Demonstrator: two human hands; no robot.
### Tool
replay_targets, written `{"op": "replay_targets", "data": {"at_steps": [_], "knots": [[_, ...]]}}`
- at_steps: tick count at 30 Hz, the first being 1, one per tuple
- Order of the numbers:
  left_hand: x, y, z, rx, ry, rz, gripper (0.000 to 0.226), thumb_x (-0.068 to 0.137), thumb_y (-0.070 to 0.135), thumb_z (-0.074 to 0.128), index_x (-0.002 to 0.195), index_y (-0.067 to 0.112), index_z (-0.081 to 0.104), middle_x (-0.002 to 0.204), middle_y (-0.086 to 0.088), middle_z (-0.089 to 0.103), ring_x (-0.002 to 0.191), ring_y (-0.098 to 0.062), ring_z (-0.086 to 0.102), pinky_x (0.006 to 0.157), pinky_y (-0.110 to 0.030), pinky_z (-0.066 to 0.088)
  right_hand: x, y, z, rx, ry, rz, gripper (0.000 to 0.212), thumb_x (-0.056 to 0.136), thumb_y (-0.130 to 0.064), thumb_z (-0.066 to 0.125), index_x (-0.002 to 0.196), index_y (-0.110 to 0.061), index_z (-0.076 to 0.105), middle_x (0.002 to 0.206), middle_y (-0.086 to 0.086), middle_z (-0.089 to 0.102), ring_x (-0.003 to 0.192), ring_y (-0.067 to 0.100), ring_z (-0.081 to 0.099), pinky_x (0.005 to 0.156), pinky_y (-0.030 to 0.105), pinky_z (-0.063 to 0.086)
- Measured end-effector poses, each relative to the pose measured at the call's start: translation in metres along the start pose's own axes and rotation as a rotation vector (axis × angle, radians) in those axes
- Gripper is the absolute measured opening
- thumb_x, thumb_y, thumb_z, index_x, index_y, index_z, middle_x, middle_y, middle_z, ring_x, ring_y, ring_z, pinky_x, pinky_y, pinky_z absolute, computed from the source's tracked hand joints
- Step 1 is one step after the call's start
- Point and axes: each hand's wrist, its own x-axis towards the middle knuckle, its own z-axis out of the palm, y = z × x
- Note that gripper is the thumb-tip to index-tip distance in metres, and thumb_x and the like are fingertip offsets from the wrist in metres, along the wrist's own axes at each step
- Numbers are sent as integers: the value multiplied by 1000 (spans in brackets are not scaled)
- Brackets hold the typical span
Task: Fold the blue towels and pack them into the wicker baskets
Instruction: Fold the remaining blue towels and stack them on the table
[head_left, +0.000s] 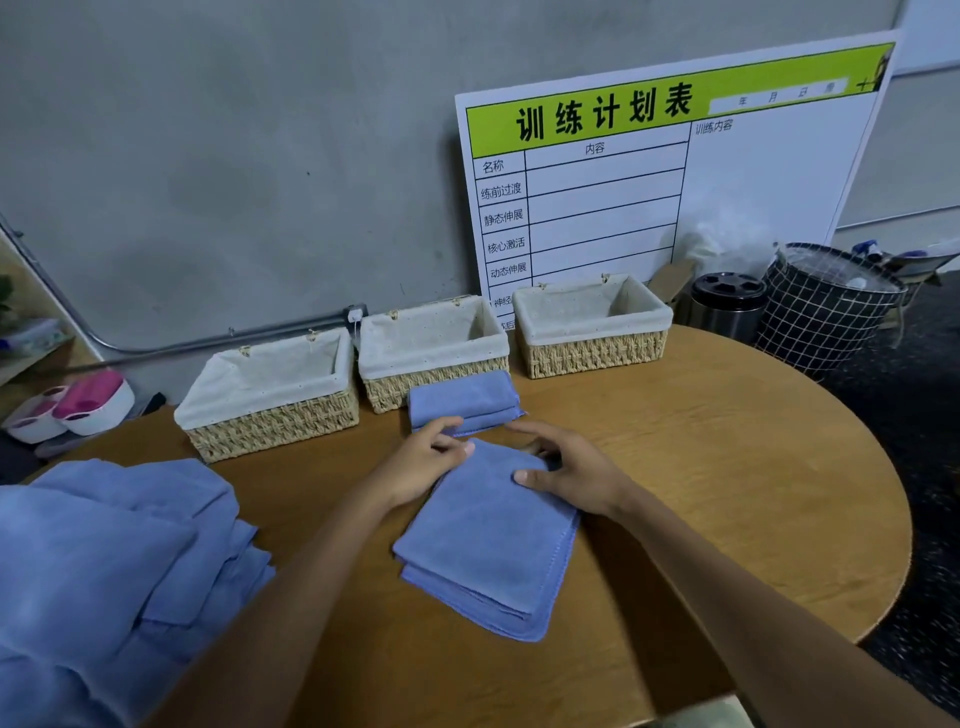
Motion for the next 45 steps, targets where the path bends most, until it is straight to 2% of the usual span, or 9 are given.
{"op": "replay_targets", "data": {"at_steps": [4,8,11,15,21,26,35,39,45], "knots": [[15,-6,-1,-79,-11,49,40,96,35,64,135,30,53,126,3,62,119,-16,60,105,-41,49,23,-2,0,53,-76,-17,60,87,-14,75,141,-19,51,107,2,70,103,11,68,89,26,55],[17,-17,-3,-123,64,131,28,95,27,68,123,23,65,121,11,63,114,-9,61,100,-33,48,43,-1,-2,77,-111,5,52,86,-14,76,134,-16,57,104,-1,73,100,8,69,87,22,53],[15,-26,-7,-145,160,152,23,95,27,67,118,24,66,123,14,61,118,-2,57,101,-29,45,50,3,-3,50,-74,12,41,88,-22,75,126,-19,62,105,3,72,97,6,67,84,19,52],[11,-30,-11,-221,280,149,28,95,25,68,122,23,63,124,13,59,123,-7,55,93,-23,50,57,1,4,69,-14,16,28,90,-25,73,117,-25,65,113,-5,67,100,1,63,82,14,49],[0,-28,-27,-303,346,157,29,89,27,76,116,35,67,125,8,64,120,-10,60,104,-46,51,59,-20,14,104,122,-68,32,90,-18,73,121,-17,66,107,-15,65,102,7,64,86,20,51],[-25,-16,-37,-253,405,254,30,87,24,78,114,34,68,119,15,67,117,-11,62,103,-49,51,46,-40,20,89,226,-175,31,85,-14,78,112,-27,70,102,-12,68,100,2,64,87,19,50],[-85,-11,-27,-28,437,363,32,85,11,79,109,30,69,107,25,68,107,0,63,94,-15,46,-10,-59,35,-151,325,-363,34,79,-14,82,111,-20,75,109,-22,70,104,-19,56,90,2,36],[-107,-22,-19,92,431,446,32,83,9,81,106,29,71,103,16,68,104,-7,64,90,-15,45,-36,-49,43,-255,335,-378,45,77,-22,84,117,-35,70,103,-37,65,101,-20,53,93,11,27],[-122,-34,-8,139,302,411,27,90,18,76,112,32,68,97,12,67,99,-9,65,87,-19,47,-56,-40,53,-229,252,-322,46,80,-40,79,122,-46,62,101,-31,69,101,-5,62,95,23,34]]}}
